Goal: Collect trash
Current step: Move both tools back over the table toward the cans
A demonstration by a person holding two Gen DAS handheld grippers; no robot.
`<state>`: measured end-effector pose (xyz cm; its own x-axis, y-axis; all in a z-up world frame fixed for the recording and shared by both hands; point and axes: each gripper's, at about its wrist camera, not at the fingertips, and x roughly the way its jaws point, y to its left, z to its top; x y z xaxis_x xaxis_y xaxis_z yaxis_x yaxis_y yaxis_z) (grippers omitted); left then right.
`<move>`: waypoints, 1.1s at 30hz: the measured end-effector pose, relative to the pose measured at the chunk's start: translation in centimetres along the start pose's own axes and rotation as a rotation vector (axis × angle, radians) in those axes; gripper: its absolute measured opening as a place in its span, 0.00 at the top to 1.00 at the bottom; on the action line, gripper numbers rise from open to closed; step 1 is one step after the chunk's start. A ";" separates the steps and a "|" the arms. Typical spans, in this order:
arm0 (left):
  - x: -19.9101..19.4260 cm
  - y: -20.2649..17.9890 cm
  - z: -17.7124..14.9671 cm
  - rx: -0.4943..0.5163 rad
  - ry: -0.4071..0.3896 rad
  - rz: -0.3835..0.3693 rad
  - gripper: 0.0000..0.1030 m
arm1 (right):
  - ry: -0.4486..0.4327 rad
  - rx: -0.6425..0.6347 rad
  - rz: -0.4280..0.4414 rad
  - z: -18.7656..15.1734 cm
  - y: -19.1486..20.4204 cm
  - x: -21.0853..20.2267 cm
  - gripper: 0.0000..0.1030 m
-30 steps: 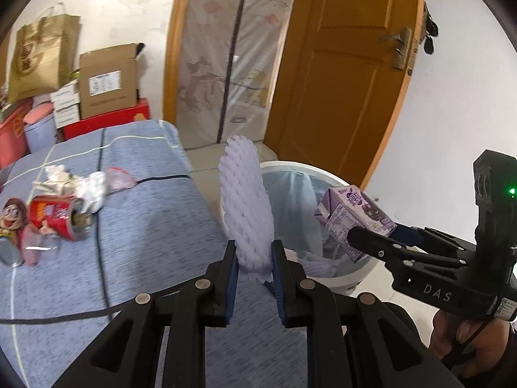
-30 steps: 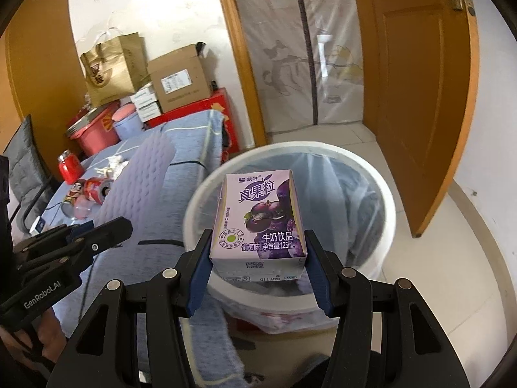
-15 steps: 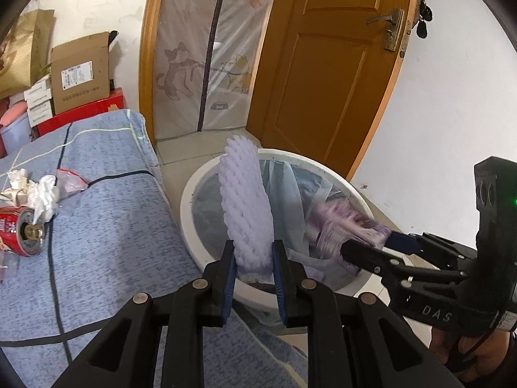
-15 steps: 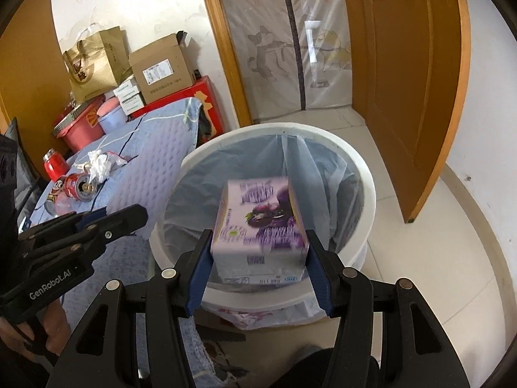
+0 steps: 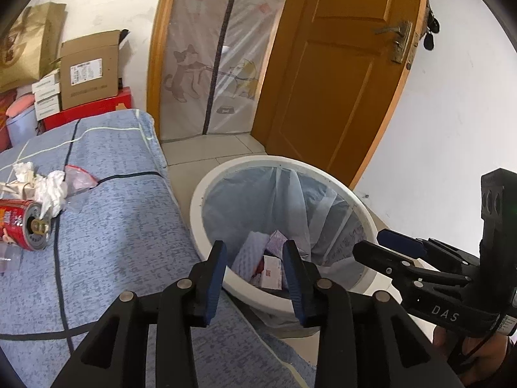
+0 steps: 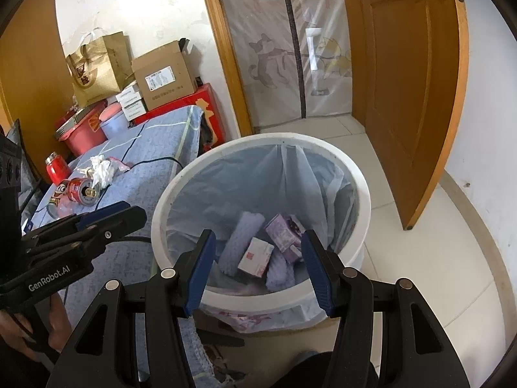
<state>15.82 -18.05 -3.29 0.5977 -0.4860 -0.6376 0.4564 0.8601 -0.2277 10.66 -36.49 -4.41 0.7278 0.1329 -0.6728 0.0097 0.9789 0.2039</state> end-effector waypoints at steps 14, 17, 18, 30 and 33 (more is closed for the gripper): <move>-5.0 2.3 -1.4 -0.064 -0.074 0.080 0.65 | -0.037 -0.078 0.088 0.0 3.3 -1.7 0.46; -5.9 2.9 -1.9 -0.080 -0.081 0.112 0.65 | -0.035 -0.106 0.110 -0.2 4.4 -1.8 0.46; -6.2 3.2 -2.0 -0.084 -0.082 0.120 0.65 | -0.032 -0.116 0.119 -0.3 4.8 -1.8 0.46; -9.8 6.9 -3.9 -0.155 -0.103 0.226 0.65 | -0.011 -0.202 0.227 -0.4 9.0 -0.9 0.46; -10.6 8.1 -4.3 -0.175 -0.110 0.250 0.65 | -0.003 -0.229 0.259 -0.3 10.6 -0.3 0.46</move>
<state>10.36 -5.31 -1.49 0.7494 -0.2615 -0.6083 0.1715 0.9640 -0.2032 10.32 -26.13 -2.27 0.6876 0.3819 -0.6175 -0.3297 0.9220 0.2030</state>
